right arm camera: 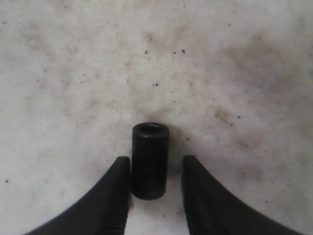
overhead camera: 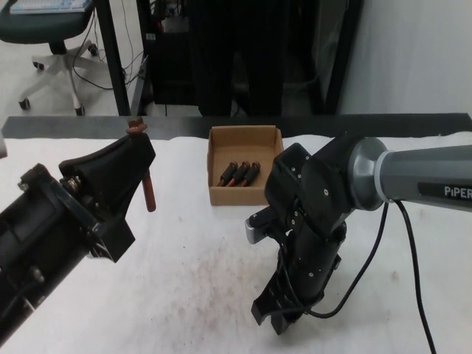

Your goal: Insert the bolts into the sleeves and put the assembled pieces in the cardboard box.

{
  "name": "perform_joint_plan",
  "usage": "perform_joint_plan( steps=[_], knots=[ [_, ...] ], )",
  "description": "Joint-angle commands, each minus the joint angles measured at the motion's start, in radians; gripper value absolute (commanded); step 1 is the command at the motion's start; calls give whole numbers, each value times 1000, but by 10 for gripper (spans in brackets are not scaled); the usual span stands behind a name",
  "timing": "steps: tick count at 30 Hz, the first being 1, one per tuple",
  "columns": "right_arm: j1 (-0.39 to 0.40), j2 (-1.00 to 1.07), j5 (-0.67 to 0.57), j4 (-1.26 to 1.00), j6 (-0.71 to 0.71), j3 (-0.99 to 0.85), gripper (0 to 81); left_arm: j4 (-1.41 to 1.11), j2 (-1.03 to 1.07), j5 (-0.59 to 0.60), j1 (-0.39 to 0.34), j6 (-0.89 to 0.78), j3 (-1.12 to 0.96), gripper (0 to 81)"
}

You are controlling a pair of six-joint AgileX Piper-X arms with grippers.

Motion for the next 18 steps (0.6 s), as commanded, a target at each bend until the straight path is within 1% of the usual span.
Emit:
perform_joint_plan(
  steps=[1,8,18],
  knots=[
    [-3,-2,4,8,-14,-3,330,-12,-1,-5,-2,6,0,4],
    [-3,-2,4,-37,-14,-3,330,-12,-1,-5,-2,6,0,4],
    [0,-2,-1,-37,-14,-3,330,-12,-1,-5,-2,6,0,4]
  ],
)
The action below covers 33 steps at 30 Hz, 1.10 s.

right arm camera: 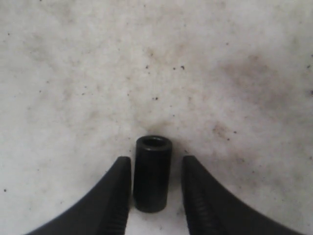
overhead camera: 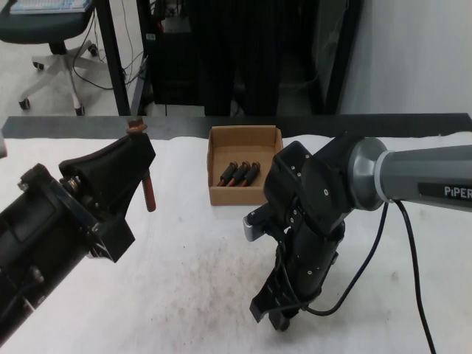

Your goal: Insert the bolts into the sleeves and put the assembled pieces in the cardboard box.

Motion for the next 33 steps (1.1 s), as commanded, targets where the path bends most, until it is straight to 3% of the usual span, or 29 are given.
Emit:
perform_joint_plan(
  steps=[1,19,22,26,30,33],
  knots=[
    [0,-2,-1,-6,-4,-3,330,-12,-1,-5,-2,6,0,4],
    [0,-2,5,10,-8,-2,325,-12,-1,-5,-2,6,0,4],
    [0,-2,25,10,-8,-2,235,-12,-1,-5,-2,6,0,4],
    [0,-2,21,10,-8,-2,14,-12,-1,-5,-2,6,0,4],
    [0,-2,12,10,-8,-2,8,-16,-2,-5,-2,6,0,4],
    [-2,-15,-76,10,4,-10,8,-55,-2,4,-2,-2,0,4]
  ],
)
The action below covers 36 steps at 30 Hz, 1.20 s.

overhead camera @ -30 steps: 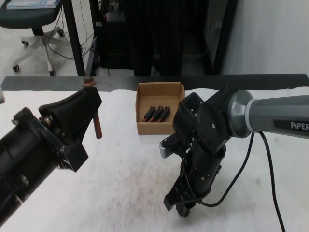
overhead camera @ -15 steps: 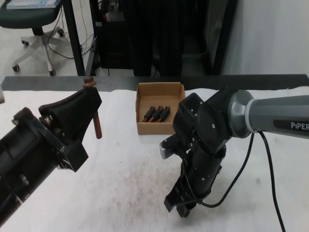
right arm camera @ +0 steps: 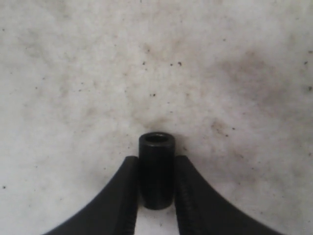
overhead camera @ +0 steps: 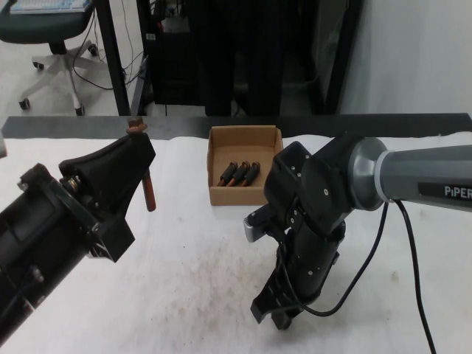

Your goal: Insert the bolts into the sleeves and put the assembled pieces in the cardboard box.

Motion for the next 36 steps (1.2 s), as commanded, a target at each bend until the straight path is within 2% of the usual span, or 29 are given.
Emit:
perform_joint_plan(
  steps=[1,4,6,11,18,20,22,25,26,28,31,36],
  knots=[
    [-2,-23,-101,2,15,-15,8,-55,-2,14,-2,-8,0,4],
    [-13,-71,-244,2,49,-33,8,-158,-2,132,-2,-19,0,4],
    [-36,-115,-336,-16,52,-44,8,-214,-2,171,-2,-19,0,4],
    [-130,-239,-503,-96,63,-42,8,-261,-2,170,0,-33,-12,4],
    [-279,-386,-800,-248,54,9,8,-262,83,181,0,-228,-110,2],
    [-299,-421,-811,-272,55,47,8,-262,147,248,0,-273,-169,2],
    [-307,-450,-807,-286,49,96,8,-262,226,376,0,-280,-234,2],
    [-302,-490,-848,-362,40,186,8,-262,359,558,0,-242,-350,2],
    [-297,-503,-874,-399,40,212,8,-262,395,580,0,-221,-380,2],
    [-279,-528,-924,-513,47,270,8,-262,471,568,0,-179,-440,2],
    [-245,-557,-919,-707,130,334,8,-262,554,502,0,-100,-493,2],
    [-169,-574,-744,-1124,324,411,8,-262,595,399,-3,-21,-502,2]
  ],
)
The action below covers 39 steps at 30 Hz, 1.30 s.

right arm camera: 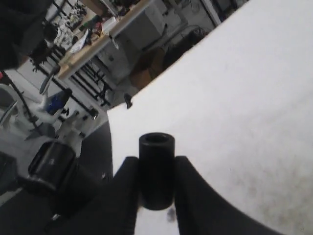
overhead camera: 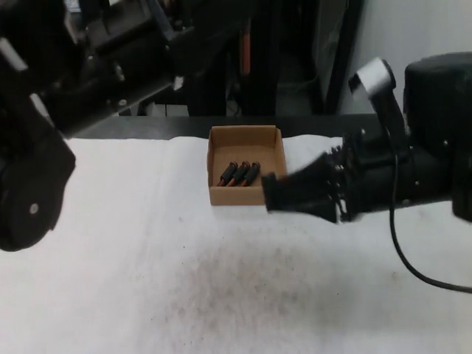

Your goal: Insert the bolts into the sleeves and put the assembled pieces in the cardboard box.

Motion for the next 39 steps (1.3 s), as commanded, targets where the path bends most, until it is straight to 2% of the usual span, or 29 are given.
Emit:
perform_joint_plan(
  steps=[1,4,6,12,19,29,39],
  knots=[
    [29,-16,124,-260,82,28,8,-18,-6,-52,-3,58,-13,2],
    [77,-16,260,-421,74,52,8,-18,-6,-50,-3,116,-13,2],
    [101,-12,300,-459,37,60,8,-18,-6,-34,-3,121,-13,2],
    [124,16,312,-460,6,59,8,-18,-6,33,-3,121,-13,2],
    [122,18,390,-471,6,59,8,-18,-6,34,-3,121,-13,2],
    [122,18,389,-471,-71,59,8,-18,-6,31,-3,121,-13,2],
    [120,18,393,-541,-72,59,8,-18,-6,31,-3,137,-13,2]
  ],
)
